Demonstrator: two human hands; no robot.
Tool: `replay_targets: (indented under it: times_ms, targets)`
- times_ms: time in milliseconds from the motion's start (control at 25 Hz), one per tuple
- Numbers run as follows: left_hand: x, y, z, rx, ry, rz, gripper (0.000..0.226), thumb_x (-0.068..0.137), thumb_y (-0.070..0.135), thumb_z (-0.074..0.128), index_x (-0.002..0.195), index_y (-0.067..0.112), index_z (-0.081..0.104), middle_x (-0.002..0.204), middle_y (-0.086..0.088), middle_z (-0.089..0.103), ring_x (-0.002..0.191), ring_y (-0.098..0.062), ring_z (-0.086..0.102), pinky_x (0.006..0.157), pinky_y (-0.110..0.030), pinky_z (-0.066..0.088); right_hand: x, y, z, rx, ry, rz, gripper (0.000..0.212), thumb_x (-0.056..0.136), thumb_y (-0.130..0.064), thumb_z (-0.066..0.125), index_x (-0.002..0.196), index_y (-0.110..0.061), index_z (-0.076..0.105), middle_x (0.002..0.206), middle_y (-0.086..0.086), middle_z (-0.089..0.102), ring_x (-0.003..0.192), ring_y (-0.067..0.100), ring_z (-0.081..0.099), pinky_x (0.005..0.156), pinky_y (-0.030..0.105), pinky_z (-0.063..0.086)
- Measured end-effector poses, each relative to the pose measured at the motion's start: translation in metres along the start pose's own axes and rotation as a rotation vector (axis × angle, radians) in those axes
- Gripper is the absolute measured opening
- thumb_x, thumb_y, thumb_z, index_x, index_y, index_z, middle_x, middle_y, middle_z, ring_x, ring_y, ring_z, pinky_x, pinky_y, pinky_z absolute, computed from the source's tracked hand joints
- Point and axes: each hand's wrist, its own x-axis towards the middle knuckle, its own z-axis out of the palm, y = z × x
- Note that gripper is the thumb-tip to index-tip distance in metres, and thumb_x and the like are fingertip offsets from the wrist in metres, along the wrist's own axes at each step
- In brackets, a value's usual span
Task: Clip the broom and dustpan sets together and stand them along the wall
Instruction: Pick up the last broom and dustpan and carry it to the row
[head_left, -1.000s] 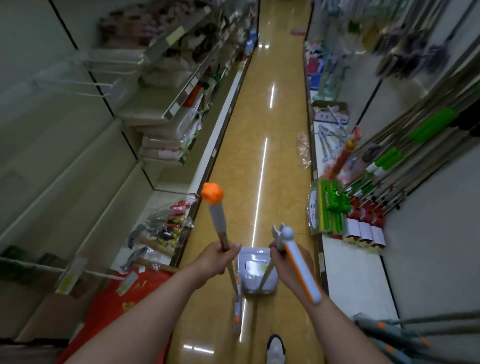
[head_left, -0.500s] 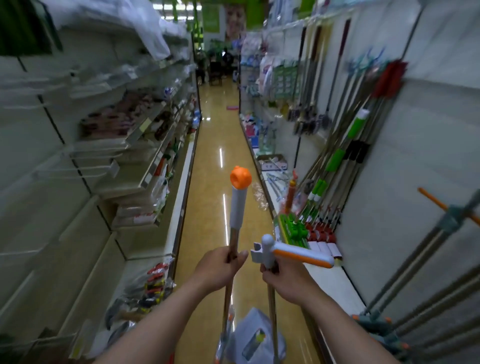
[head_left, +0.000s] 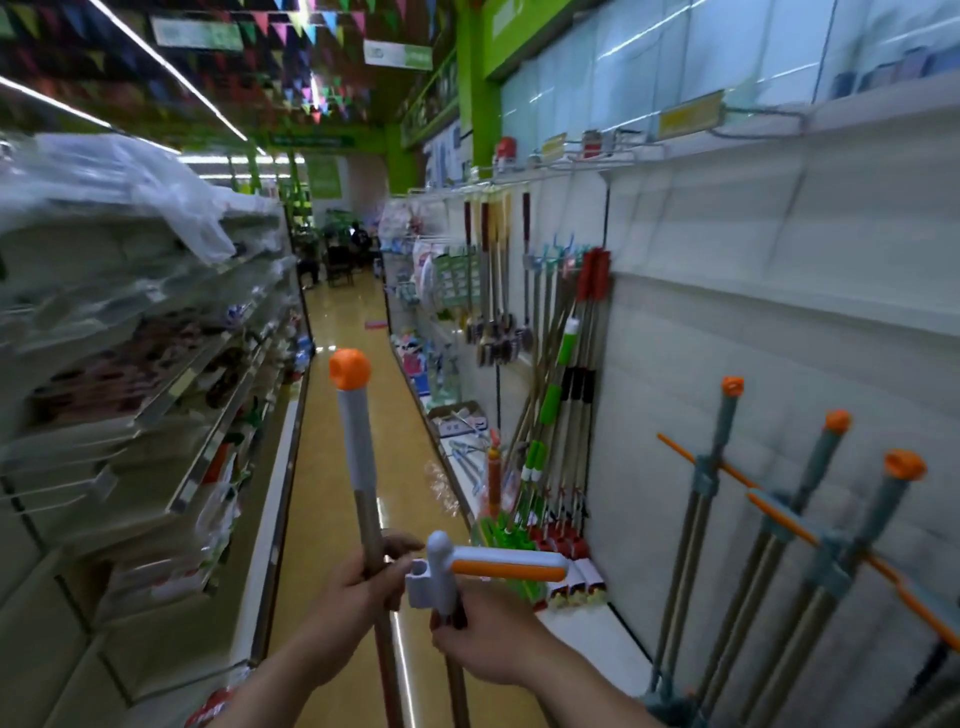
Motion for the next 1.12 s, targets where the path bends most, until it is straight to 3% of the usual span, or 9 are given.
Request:
replay_targets:
  times_ms: [120,200,360,440,520,640,760,960,1120]
  targets:
    - [0.001,0.009,0.006,-0.143,-0.029,0.004,0.038,0.077,0.003,0.056,0.110,0.014,0.073,0.090,-0.016,0.053,0.082,-0.029,0.056,0.069,-0.035,0.044,-0.012,-0.005,-0.006,0.003,-0.027,-0.014,0.020,0.086,-0.032,0.054,0.069,-0.030,0.044,0.062,-0.010,0.046,0.059,0.010,0.046,0.055,0.031,0.032]
    - [-0.001,0.018,0.012,-0.188,-0.048,0.022,0.046,0.065,0.003,0.053,0.108,0.010,0.070,0.093,-0.015,0.053,0.089,-0.032,0.055,0.078,-0.040,0.045,-0.018,-0.009,-0.008,-0.007,-0.040,-0.008,0.023,0.086,-0.034,0.054,0.067,-0.029,0.043,0.063,-0.010,0.046,0.063,0.015,0.048,0.057,0.032,0.034]
    - [-0.005,0.029,0.028,-0.291,-0.023,0.063,0.040,0.065,0.026,0.065,0.101,0.009,0.063,0.087,-0.008,0.057,0.084,-0.027,0.055,0.074,-0.040,0.041,-0.025,-0.010,-0.018,0.027,0.006,0.039,0.018,0.086,-0.038,0.054,0.074,-0.026,0.050,0.068,-0.004,0.052,0.072,0.024,0.054,0.062,0.034,0.037]
    - [-0.007,0.029,0.038,-0.256,-0.028,0.070,0.045,0.080,0.045,0.067,0.104,0.007,0.063,0.096,-0.012,0.061,0.091,-0.028,0.057,0.077,-0.042,0.042,-0.029,-0.010,-0.025,0.028,0.030,0.041,0.021,0.086,-0.041,0.054,0.083,-0.020,0.055,0.076,0.000,0.057,0.077,0.026,0.059,0.064,0.035,0.041]
    - [-0.007,0.031,0.050,-0.201,-0.029,0.060,0.047,0.095,0.049,0.055,0.108,0.005,0.067,0.100,-0.014,0.068,0.096,-0.030,0.062,0.082,-0.044,0.046,-0.033,-0.012,-0.031,0.019,0.050,0.026,0.025,0.086,-0.042,0.053,0.088,-0.018,0.058,0.080,0.002,0.060,0.083,0.029,0.062,0.069,0.038,0.048]
    - [-0.009,0.045,0.064,-0.208,-0.009,0.051,0.048,0.090,0.044,0.050,0.113,0.004,0.066,0.094,-0.009,0.074,0.098,-0.029,0.066,0.082,-0.041,0.049,-0.035,-0.019,-0.039,-0.045,0.061,-0.018,0.022,0.088,-0.041,0.051,0.084,-0.019,0.055,0.077,0.002,0.058,0.080,0.030,0.061,0.069,0.040,0.050]
    - [-0.008,0.060,0.071,-0.190,0.030,0.074,0.046,0.087,0.046,0.049,0.102,0.007,0.068,0.083,-0.006,0.074,0.089,-0.028,0.066,0.076,-0.041,0.050,-0.036,-0.021,-0.045,-0.115,0.087,-0.018,0.016,0.087,-0.038,0.050,0.082,-0.022,0.051,0.074,-0.001,0.054,0.079,0.030,0.059,0.071,0.041,0.051]
    - [-0.006,0.062,0.076,-0.074,0.047,0.169,0.088,0.071,0.090,0.044,0.081,0.006,0.069,0.074,-0.029,0.063,0.064,-0.028,0.050,0.056,-0.034,0.039,-0.036,-0.017,-0.051,-0.140,0.119,-0.024,0.019,0.086,-0.035,0.050,0.097,-0.022,0.059,0.076,0.000,0.055,0.081,0.030,0.061,0.068,0.037,0.049]
    - [-0.001,0.053,0.075,-0.022,0.046,0.176,0.097,0.061,0.098,0.038,0.085,0.010,0.072,0.074,-0.019,0.066,0.065,-0.029,0.054,0.060,-0.040,0.042,-0.037,-0.012,-0.051,-0.102,0.109,-0.019,0.015,0.089,-0.036,0.050,0.092,-0.022,0.053,0.076,0.000,0.053,0.086,0.034,0.063,0.073,0.041,0.052]
